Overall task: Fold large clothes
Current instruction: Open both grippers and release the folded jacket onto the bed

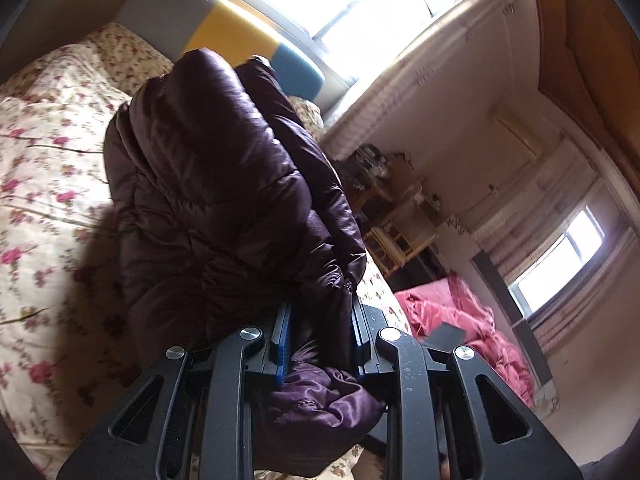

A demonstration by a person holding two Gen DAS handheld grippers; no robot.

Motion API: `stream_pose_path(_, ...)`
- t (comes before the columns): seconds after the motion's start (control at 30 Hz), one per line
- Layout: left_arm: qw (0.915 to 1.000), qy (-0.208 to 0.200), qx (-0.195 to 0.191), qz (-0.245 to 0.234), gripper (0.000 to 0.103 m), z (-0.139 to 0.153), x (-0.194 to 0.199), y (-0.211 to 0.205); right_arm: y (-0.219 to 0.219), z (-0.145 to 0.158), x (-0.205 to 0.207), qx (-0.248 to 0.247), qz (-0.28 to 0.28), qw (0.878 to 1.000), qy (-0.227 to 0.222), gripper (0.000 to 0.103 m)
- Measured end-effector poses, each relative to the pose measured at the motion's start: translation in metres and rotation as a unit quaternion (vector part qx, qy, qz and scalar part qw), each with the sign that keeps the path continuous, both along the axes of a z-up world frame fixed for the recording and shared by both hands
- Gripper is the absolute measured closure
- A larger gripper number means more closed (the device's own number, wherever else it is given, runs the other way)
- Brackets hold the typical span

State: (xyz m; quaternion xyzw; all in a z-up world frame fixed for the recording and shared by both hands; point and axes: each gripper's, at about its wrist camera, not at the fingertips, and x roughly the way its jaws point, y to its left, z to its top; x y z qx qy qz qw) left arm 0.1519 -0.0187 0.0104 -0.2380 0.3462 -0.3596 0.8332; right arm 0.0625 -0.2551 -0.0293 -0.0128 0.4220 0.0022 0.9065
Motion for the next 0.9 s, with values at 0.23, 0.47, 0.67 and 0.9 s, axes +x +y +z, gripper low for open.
stream_pose_path(0.23,0.9984,0.013,0.04,-0.038,0.078,-0.016,0.018,-0.065,-0.058,0.001,-0.018,0.001,-0.069,0.998,0.009,0.052)
stream_pose_path(0.47,0.9935,0.035,0.091,-0.06,0.077,-0.039,0.038,-0.12,-0.085,-0.003,-0.036,-0.006,-0.111,0.994,0.019,0.051)
stream_pose_path(0.67,0.987,0.027,0.147,-0.059,0.077,-0.054,0.04,-0.15,-0.097,-0.008,-0.041,-0.005,-0.132,0.991,0.03,0.05)
stream_pose_path(0.9,0.9791,0.009,0.194,-0.06,0.064,-0.074,0.041,-0.176,-0.106,-0.013,-0.039,-0.006,-0.152,0.988,0.042,0.05)
